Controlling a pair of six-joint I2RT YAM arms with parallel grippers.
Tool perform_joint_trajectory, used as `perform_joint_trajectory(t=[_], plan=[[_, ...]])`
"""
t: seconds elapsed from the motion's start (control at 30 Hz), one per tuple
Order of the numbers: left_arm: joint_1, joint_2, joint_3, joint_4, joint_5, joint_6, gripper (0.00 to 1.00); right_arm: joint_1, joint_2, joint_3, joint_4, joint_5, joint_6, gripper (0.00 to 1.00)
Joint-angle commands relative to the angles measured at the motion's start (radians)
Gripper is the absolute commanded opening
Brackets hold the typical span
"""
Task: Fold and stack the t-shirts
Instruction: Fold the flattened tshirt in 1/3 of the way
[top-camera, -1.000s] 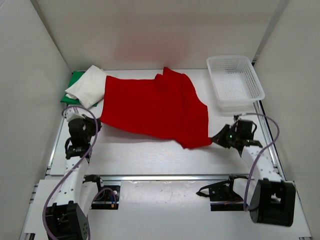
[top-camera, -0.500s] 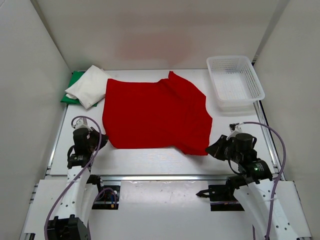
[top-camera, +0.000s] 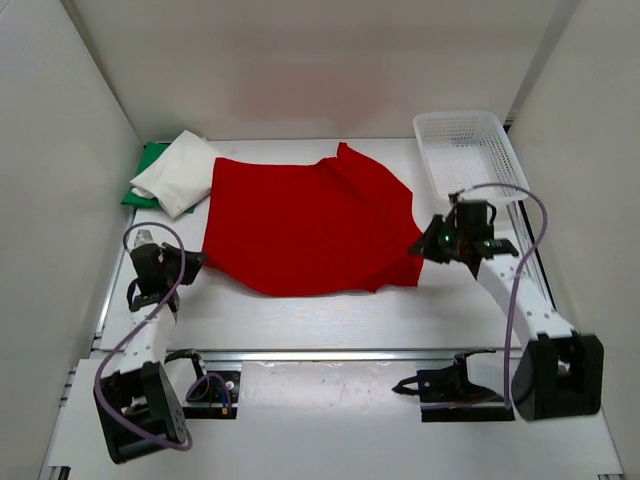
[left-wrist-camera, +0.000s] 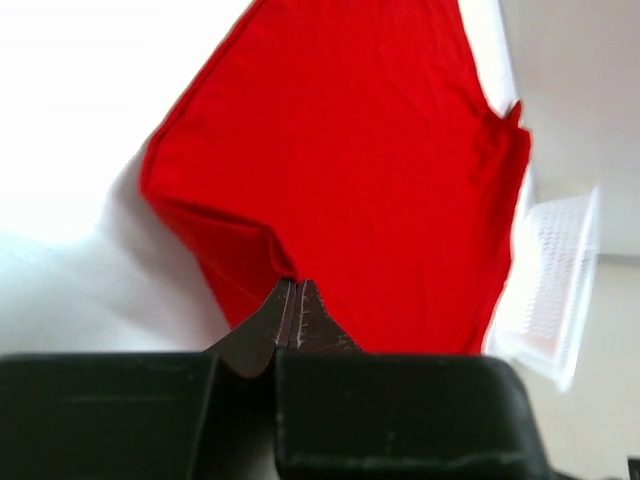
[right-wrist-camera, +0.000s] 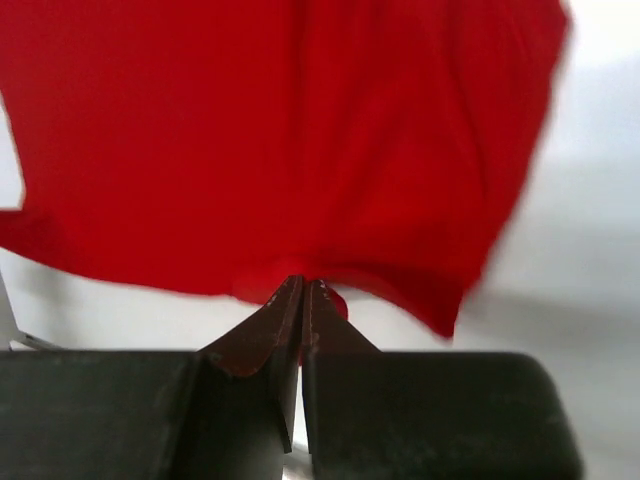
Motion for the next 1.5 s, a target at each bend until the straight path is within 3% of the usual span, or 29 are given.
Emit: perform_joint_trajectory(t=[0.0,0.3,0.57,0.87,1.03,1.1,1.17,1.2,1.27,1.37,1.43,1.47], plan=[[0.016,0.07,0.053,0.12,0.023,-0.079,0.0,0.013,0.152,0.145,0.153,0.0,-0.05,0.0],[0.019,0.286,0.091,0.279,-0.02,-0.158,0.0,-0.023,0.507,0.438,0.168,-0.009,-0.061,0.0],[-0.037,0.505,0.274,0.278,-0.07,-0.142,0.0,-0.071,0.683,0.616,0.153,-0.038,-0.076,0.0],[-0.04,0.645,0.331,0.272,-0.074,-0.121,0.0,-0.056,0.843,0.82,0.084,-0.02,-0.105,0.0],[-0.038,0.656,0.364,0.259,-0.079,-0.104,0.01,-0.045,0.935,0.929,0.026,-0.012,-0.119,0.0],[-0.021,0.641,0.358,0.281,-0.073,-0.102,0.08,-0.043,0.958,0.949,0.03,-0.014,-0.116,0.0],[-0.021,0.606,0.342,0.298,-0.051,-0.093,0.25,-0.039,0.966,0.958,0.044,-0.023,-0.114,0.01],[-0.014,0.572,0.329,0.298,-0.045,-0.087,0.31,-0.037,0.963,0.964,0.061,-0.031,-0.111,0.04],[-0.023,0.5,0.288,0.276,-0.053,-0.061,0.36,-0.028,0.944,0.969,0.053,-0.04,-0.111,0.28],[-0.038,0.375,0.184,0.23,-0.089,-0.012,0.32,-0.01,0.849,0.9,0.095,-0.005,-0.11,0.36],[-0.017,0.294,0.102,0.244,-0.059,-0.017,0.32,-0.005,0.759,0.752,0.153,0.014,-0.082,0.34],[-0.012,0.283,0.043,0.262,-0.053,-0.023,0.35,-0.005,0.695,0.698,0.206,0.021,-0.059,0.24]])
